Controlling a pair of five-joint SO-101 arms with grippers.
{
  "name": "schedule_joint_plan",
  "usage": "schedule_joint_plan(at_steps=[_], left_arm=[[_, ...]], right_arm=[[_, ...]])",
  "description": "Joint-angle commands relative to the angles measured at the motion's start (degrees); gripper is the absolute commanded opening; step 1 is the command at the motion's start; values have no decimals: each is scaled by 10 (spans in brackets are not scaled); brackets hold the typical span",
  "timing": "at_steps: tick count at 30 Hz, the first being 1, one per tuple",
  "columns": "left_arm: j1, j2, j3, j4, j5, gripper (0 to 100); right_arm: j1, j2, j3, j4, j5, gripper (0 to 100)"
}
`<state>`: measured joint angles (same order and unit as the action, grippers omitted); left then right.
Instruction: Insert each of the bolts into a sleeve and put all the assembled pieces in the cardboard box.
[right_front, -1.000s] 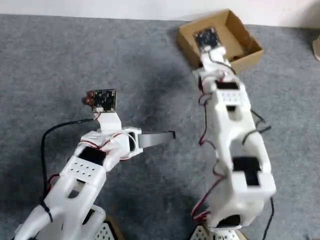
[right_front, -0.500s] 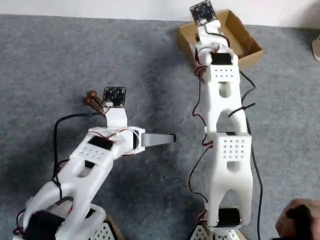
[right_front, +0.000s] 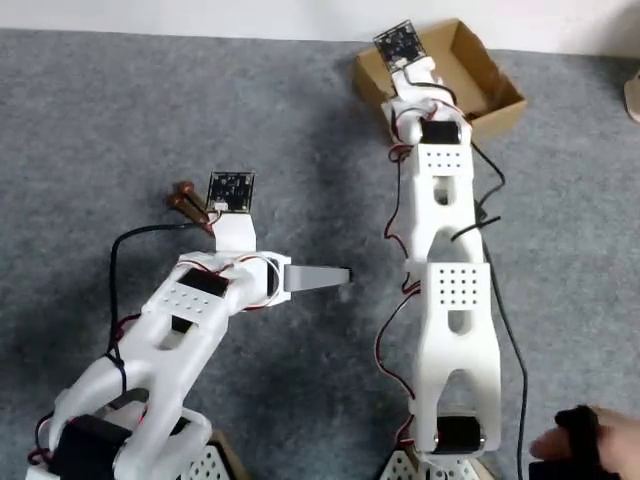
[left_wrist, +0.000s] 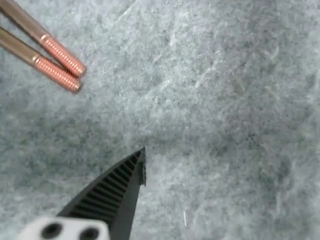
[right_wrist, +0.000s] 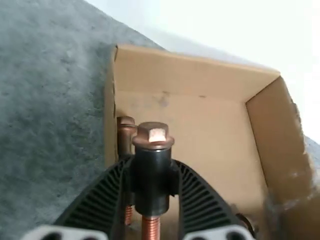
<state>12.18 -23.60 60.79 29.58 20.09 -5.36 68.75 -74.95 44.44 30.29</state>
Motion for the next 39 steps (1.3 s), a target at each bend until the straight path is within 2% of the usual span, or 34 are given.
schedule_joint_plan(at_steps=[1, 4, 8, 11, 18, 31, 36, 39], left_arm=[[-6, 0, -29, -10, -5, 641], [-6, 0, -29, -10, -5, 641], [-6, 0, -29, -10, -5, 641], [-6, 0, -29, -10, -6, 641], [-6, 0, -29, -10, -6, 641], [-6, 0, -27, -9, -6, 641], [-6, 0, -27, -8, -6, 641], [-6, 0, -27, -8, -6, 641]], right_arm=[[9, -17, -34, 18, 8, 57], [5, -17, -38, 48, 8, 116], [3, -21, -39, 87, 4, 115], [3, -33, -54, 109, -36, 115], [6, -101, -70, 226, -107, 115], [14, -193, -70, 472, -134, 115], [43, -213, -65, 559, -155, 89], [71, -219, -54, 566, -155, 88]])
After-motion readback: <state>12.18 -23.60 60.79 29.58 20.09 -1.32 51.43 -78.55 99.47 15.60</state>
